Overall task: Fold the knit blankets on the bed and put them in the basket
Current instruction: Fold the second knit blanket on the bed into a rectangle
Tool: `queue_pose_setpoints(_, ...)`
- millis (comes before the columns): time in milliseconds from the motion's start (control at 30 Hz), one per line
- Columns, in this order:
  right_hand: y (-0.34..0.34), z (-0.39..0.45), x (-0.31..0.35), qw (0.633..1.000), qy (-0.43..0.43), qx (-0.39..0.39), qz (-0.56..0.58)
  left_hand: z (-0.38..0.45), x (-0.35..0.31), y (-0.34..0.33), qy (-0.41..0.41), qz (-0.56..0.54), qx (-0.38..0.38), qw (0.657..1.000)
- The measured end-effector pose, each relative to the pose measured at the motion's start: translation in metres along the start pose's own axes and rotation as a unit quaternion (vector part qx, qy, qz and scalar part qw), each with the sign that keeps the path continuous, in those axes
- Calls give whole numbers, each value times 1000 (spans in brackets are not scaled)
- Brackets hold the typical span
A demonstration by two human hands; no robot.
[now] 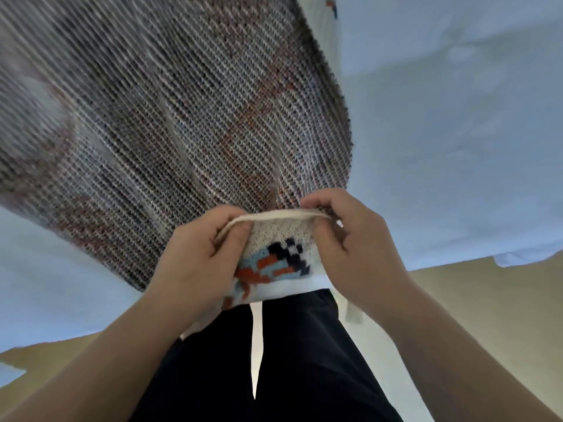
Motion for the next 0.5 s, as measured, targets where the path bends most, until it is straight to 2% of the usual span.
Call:
queue_pose_setpoints(133,16,45,25,990,67,-19,-119,36,-41,37,-85,102,-53,990)
queue_pose_setpoints(267,34,90,51,990,91,-29,-100,88,-73,69,-148,201,-89,964)
queue_pose_setpoints(500,42,172,80,991,67,-94,-72,174,-90,107,-183,305,-122,927)
Point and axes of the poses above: each hand's wrist, its own z-axis towards the middle knuckle, its own y-axis out of the back of the hand, x = y × z, the point moved 5 cm from there along z, towards the middle knuckle, and after that the axes turned 2 degrees about -x, right-handed, at the moved point
